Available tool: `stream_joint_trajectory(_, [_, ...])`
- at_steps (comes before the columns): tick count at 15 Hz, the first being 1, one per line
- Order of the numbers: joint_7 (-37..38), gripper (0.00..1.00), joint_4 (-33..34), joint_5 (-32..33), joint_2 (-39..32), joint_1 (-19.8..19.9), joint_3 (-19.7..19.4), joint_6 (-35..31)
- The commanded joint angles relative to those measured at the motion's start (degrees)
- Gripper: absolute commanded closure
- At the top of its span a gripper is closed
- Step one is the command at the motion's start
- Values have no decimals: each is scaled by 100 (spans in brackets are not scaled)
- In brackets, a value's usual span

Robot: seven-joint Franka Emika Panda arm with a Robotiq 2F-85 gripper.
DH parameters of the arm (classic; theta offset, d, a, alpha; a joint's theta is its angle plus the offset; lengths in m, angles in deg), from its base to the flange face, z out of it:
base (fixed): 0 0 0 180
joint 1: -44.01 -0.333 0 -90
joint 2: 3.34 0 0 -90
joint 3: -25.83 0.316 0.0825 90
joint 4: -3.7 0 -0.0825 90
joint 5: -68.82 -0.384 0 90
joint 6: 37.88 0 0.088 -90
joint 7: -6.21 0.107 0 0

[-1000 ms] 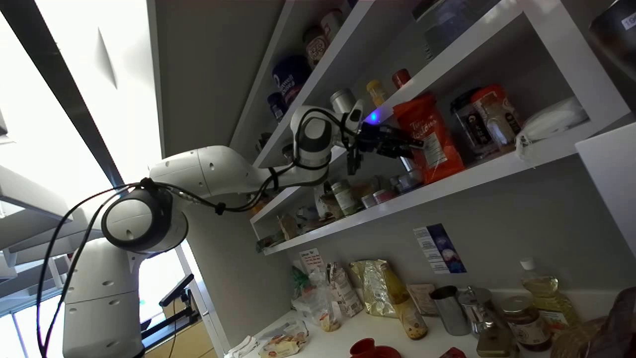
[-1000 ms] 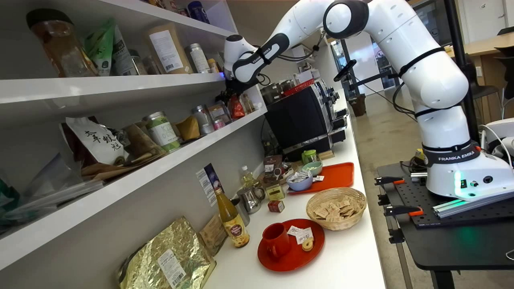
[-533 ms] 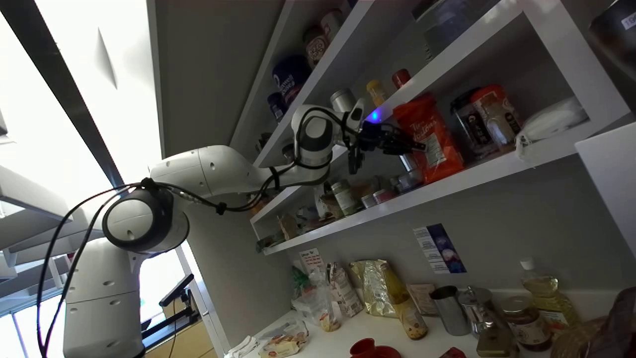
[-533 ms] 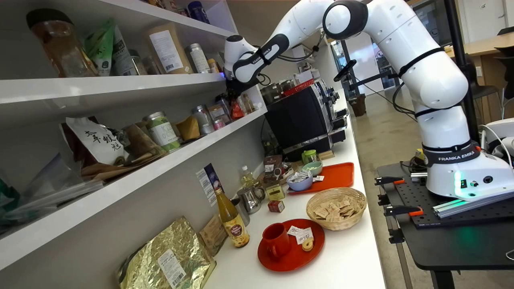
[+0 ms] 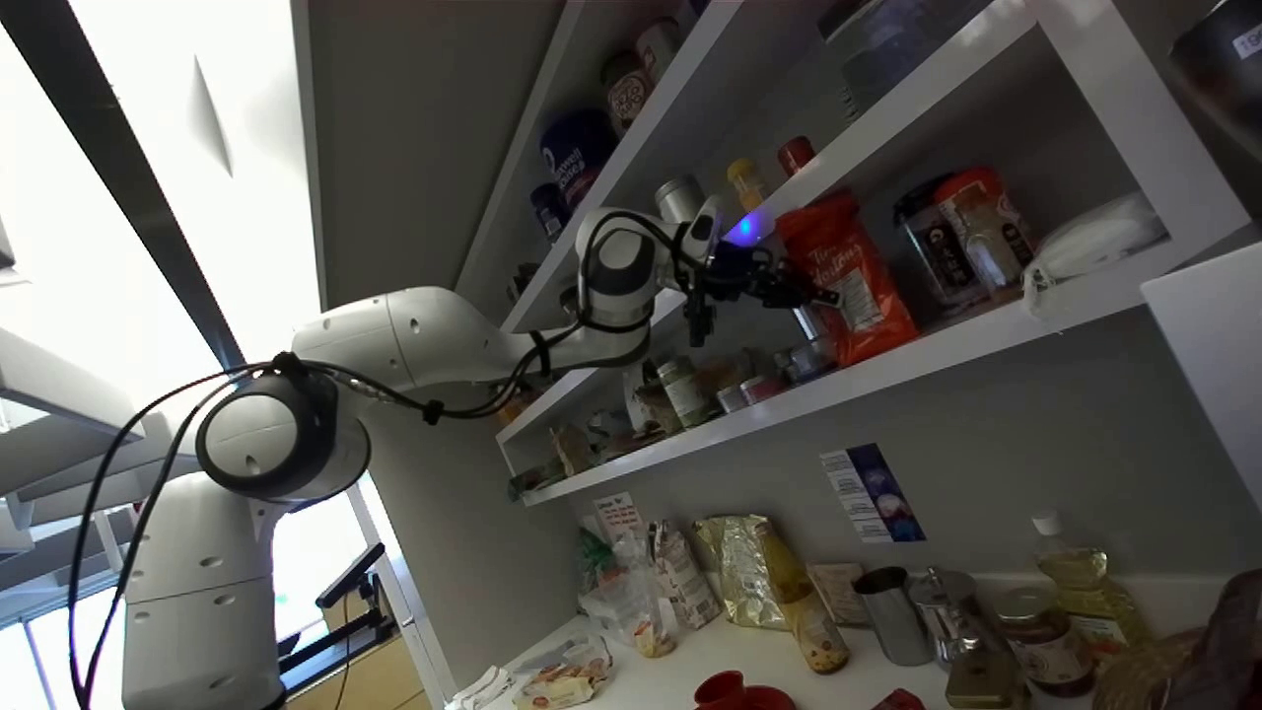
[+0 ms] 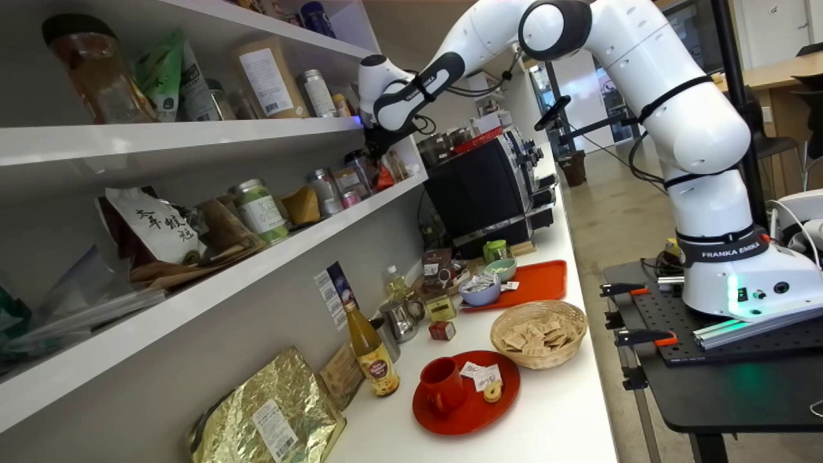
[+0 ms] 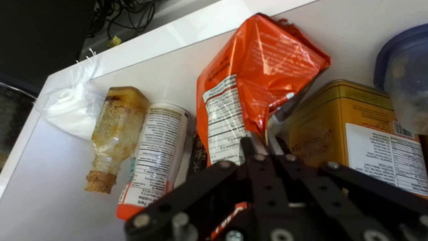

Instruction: Take the orange packet off the shelf

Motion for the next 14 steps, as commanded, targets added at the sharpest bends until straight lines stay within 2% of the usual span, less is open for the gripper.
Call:
stream_joint_trajectory(1, [642,99,-810,501,754,-286,-71,617])
stream_joint_trajectory(2, [859,99,-1283,684,1183,-406,-11,876])
stream_joint_trajectory(5, [1273,99,-1954,926,1894,-657,137,1483])
stream_joint_trajectory(9, [1514,99,-2962,762,2781,-835,751,2116])
stream_joint_trajectory(11, [1506,99,-3413,526,3068,-977,1115,2194])
stream_joint_trajectory(14, [1288,99,-3694,-11,2857,-1319,1649,1862])
